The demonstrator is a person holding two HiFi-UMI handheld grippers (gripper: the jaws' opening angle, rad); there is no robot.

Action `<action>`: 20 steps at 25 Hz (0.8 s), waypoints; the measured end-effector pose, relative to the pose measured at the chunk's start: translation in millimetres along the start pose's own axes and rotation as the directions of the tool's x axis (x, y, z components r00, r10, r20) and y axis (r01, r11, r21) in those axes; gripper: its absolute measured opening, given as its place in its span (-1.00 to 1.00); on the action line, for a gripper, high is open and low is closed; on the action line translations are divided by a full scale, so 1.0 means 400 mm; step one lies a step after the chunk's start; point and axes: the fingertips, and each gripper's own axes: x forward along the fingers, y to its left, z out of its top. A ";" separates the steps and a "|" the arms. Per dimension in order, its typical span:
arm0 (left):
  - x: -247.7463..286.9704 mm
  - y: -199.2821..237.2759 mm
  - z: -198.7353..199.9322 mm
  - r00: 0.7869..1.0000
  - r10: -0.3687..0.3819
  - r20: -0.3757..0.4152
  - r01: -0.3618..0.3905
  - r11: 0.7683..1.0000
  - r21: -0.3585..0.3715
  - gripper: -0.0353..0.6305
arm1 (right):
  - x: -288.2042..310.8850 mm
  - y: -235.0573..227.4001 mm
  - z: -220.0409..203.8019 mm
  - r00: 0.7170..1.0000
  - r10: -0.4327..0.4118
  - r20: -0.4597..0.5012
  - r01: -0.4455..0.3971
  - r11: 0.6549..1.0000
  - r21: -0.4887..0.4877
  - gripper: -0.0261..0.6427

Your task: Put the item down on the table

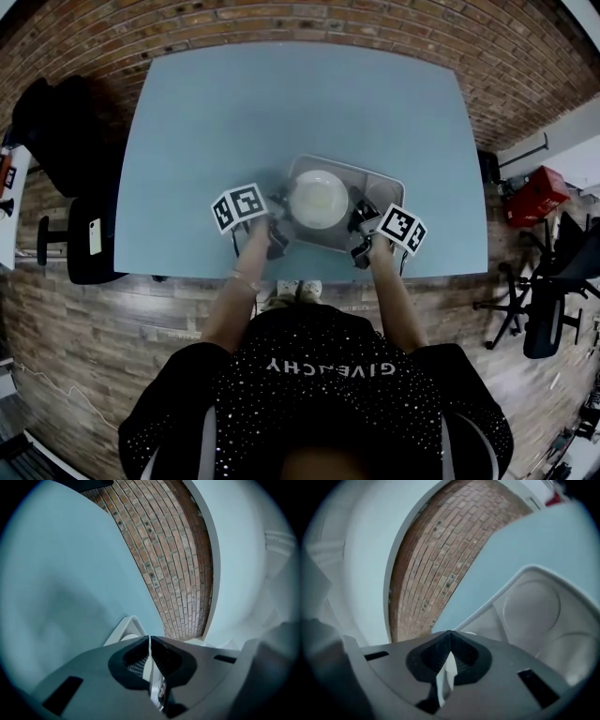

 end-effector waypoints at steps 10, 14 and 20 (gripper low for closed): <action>-0.023 0.020 -0.024 1.000 0.010 -0.008 -0.010 1.000 -0.020 -0.83 | 0.005 0.030 -0.001 0.980 0.196 0.034 -0.192 0.884 0.427 -0.89; -0.029 0.020 -0.032 1.000 0.006 -0.020 -0.006 1.000 -0.029 -0.83 | -0.007 0.026 0.008 0.978 0.199 0.058 -0.204 0.870 0.449 -0.89; -0.026 0.029 -0.042 0.999 0.019 -0.049 -0.020 1.000 -0.020 -0.83 | -0.020 0.010 0.019 0.981 0.176 0.076 -0.191 0.875 0.445 -0.89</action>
